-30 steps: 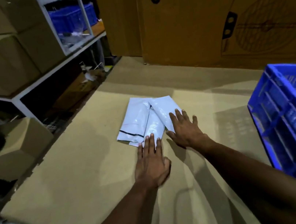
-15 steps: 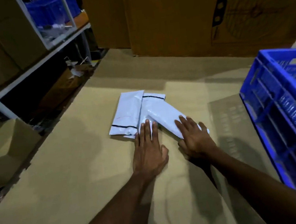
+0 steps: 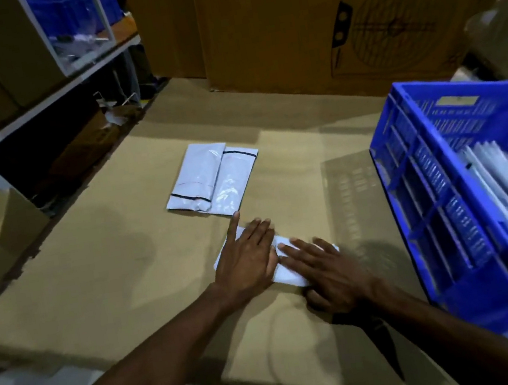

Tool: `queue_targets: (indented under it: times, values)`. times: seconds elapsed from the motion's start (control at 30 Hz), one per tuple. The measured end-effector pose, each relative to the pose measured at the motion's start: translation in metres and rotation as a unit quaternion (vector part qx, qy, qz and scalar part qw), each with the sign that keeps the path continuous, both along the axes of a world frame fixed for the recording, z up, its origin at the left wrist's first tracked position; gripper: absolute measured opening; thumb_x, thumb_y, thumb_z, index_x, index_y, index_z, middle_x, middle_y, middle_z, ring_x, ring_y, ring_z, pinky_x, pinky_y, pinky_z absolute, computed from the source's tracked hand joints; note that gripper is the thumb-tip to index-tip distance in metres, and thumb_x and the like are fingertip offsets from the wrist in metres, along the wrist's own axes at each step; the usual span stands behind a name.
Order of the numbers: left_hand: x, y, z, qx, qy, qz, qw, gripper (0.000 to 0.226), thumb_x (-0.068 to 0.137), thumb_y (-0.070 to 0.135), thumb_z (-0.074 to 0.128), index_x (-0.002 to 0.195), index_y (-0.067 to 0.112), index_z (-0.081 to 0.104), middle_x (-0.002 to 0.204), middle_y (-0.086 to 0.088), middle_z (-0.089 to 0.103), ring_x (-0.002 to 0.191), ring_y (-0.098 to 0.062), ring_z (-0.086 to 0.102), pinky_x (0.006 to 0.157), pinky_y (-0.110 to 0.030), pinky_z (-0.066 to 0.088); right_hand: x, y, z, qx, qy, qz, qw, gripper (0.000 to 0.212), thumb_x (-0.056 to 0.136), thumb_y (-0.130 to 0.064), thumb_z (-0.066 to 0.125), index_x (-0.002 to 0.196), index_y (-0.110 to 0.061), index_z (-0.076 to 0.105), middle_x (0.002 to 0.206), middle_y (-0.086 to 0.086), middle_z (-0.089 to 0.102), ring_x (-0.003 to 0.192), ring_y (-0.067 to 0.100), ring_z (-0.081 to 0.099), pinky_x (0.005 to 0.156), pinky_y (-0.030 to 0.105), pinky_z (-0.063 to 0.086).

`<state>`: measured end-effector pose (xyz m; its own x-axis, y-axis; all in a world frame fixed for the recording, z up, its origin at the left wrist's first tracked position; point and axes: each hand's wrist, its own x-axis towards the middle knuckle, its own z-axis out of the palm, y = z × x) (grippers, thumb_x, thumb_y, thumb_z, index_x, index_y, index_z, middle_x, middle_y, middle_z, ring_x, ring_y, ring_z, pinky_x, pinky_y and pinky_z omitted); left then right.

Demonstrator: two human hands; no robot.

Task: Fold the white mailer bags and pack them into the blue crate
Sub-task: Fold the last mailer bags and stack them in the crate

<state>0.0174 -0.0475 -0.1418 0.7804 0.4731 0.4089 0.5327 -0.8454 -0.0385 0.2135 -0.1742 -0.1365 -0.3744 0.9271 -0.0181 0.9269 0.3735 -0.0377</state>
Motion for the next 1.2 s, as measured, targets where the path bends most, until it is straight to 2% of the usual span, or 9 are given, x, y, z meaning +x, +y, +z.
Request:
queue_targets:
  times: [0.13,0.23,0.27,0.33,0.4,0.5,0.73,0.9,1.2]
  values:
    - [0.004,-0.017,-0.009,-0.046,0.038,0.032,0.998,0.05,0.094,0.031,0.036,0.123,0.008,0.07,0.128,-0.008,0.068,0.122,-0.023,0.061,0.117,-0.049,0.022,0.011,-0.023,0.007,0.01,0.028,0.024,0.999,0.074,0.089,-0.048,0.039,0.156,-0.018,0.029,0.165,-0.001,0.016,0.153,0.023,0.011,0.118,0.053,0.016]
    - [0.008,-0.031,-0.016,-0.076,0.055,0.066,0.993,0.054,0.094,0.032,0.033,0.129,0.006,0.065,0.135,-0.01,0.064,0.126,-0.026,0.059,0.113,-0.048,0.023,0.004,-0.029,0.01,0.031,0.109,-0.11,0.987,0.065,0.099,-0.055,0.022,0.151,-0.02,0.039,0.163,-0.005,0.026,0.153,0.015,0.009,0.12,0.049,0.013]
    - [0.009,-0.034,-0.016,-0.083,0.055,0.078,0.992,0.055,0.095,0.033,0.033,0.132,0.007,0.064,0.137,-0.01,0.063,0.128,-0.026,0.057,0.113,-0.049,0.026,-0.003,-0.027,0.009,0.036,0.115,-0.162,0.979,0.065,0.101,-0.054,0.017,0.149,-0.019,0.042,0.161,-0.005,0.03,0.152,0.013,0.013,0.12,0.048,0.014]
    - [0.011,-0.038,-0.013,-0.09,0.05,0.092,0.991,0.055,0.095,0.034,0.032,0.135,0.011,0.063,0.141,-0.008,0.06,0.13,-0.027,0.056,0.111,-0.052,0.036,-0.021,-0.023,0.004,0.034,0.09,-0.209,0.973,0.067,0.104,-0.047,0.009,0.143,-0.014,0.051,0.153,0.002,0.044,0.147,0.018,0.031,0.116,0.049,0.019]
    - [0.01,-0.04,-0.013,-0.095,0.05,0.095,0.99,0.055,0.096,0.035,0.031,0.137,0.015,0.061,0.144,-0.007,0.058,0.131,-0.028,0.055,0.109,-0.056,0.039,-0.029,-0.02,-0.006,0.044,0.065,-0.232,0.97,0.061,0.105,-0.04,0.014,0.138,-0.01,0.055,0.145,0.007,0.054,0.139,0.024,0.044,0.111,0.051,0.023]
    - [0.011,-0.041,-0.016,-0.098,0.055,0.104,0.988,0.055,0.098,0.037,0.029,0.141,0.018,0.058,0.148,-0.004,0.054,0.135,-0.032,0.05,0.112,-0.06,0.034,-0.032,-0.022,-0.013,0.086,0.048,-0.25,0.963,0.053,0.1,-0.037,0.032,0.144,-0.013,0.05,0.151,0.003,0.047,0.143,0.023,0.039,0.114,0.051,0.024]
    - [0.013,-0.04,-0.022,-0.109,0.072,0.109,0.985,0.057,0.097,0.038,0.028,0.145,0.02,0.053,0.153,-0.003,0.048,0.14,-0.033,0.043,0.115,-0.061,0.028,-0.032,-0.019,-0.019,0.099,0.047,-0.26,0.959,0.054,0.098,-0.037,0.036,0.147,-0.017,0.045,0.155,-0.002,0.042,0.144,0.021,0.036,0.112,0.049,0.025]
    - [0.013,-0.041,-0.021,-0.109,0.093,0.118,0.983,0.057,0.098,0.04,0.027,0.147,0.022,0.052,0.156,-0.002,0.044,0.142,-0.034,0.041,0.116,-0.059,0.026,-0.031,-0.018,-0.017,0.084,0.058,-0.259,0.961,0.054,0.096,-0.039,0.034,0.144,-0.019,0.051,0.153,-0.002,0.045,0.142,0.022,0.04,0.11,0.05,0.027]
    - [0.016,-0.05,-0.023,-0.102,0.077,0.168,0.977,0.055,0.096,0.045,0.03,0.142,0.027,0.057,0.152,0.001,0.05,0.135,-0.044,0.047,0.1,-0.068,0.036,-0.02,-0.019,-0.015,0.041,0.042,-0.262,0.963,0.058,0.097,-0.05,0.024,0.148,-0.031,0.043,0.158,-0.005,0.035,0.147,0.027,0.028,0.11,0.057,0.026]
